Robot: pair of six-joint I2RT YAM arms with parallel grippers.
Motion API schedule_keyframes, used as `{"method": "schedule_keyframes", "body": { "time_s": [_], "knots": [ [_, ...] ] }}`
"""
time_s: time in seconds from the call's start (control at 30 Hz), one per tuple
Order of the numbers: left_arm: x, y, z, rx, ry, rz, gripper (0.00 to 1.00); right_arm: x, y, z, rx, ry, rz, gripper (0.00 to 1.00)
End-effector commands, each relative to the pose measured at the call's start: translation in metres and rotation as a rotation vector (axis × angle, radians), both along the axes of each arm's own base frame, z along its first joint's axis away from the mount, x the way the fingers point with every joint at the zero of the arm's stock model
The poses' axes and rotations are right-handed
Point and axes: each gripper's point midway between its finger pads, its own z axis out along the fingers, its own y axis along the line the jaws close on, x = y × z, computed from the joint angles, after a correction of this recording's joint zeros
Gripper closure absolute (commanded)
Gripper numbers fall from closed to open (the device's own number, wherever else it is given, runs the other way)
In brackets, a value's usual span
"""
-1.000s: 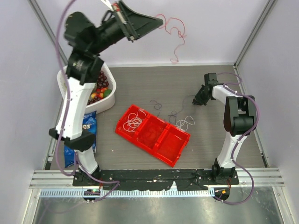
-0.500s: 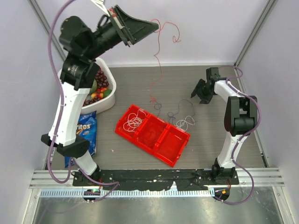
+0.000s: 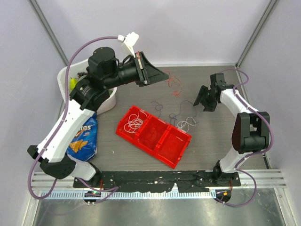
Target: Untangle the cables
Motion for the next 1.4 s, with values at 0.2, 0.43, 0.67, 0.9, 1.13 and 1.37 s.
{"method": "schedule_keyframes", "body": {
  "time_s": [0.2,0.43,0.67,0.9,1.13,1.37],
  "knots": [
    [-0.015,0.021,-0.031,0.104,0.064,0.076,1.00,-0.008,0.006,0.011,0.030,-0.056,0.024,0.34],
    [-0.013,0.026,-0.099,0.199,0.171,0.107,1.00,-0.013,0.007,0.013,0.032,-0.061,0.030,0.35],
    [-0.009,0.045,-0.159,0.339,0.241,0.191,1.00,-0.025,0.004,0.011,0.017,-0.057,0.032,0.35],
    [-0.012,0.055,-0.219,0.557,0.340,0.171,1.00,-0.025,0.002,0.017,0.009,-0.063,0.027,0.35],
    [-0.027,0.056,-0.293,0.786,0.473,0.031,1.00,-0.022,0.000,0.026,-0.002,-0.077,0.032,0.35],
    [-0.013,0.038,-0.335,0.914,0.456,-0.070,1.00,-0.029,0.004,0.020,0.020,-0.045,0.041,0.36]
  ]
}}
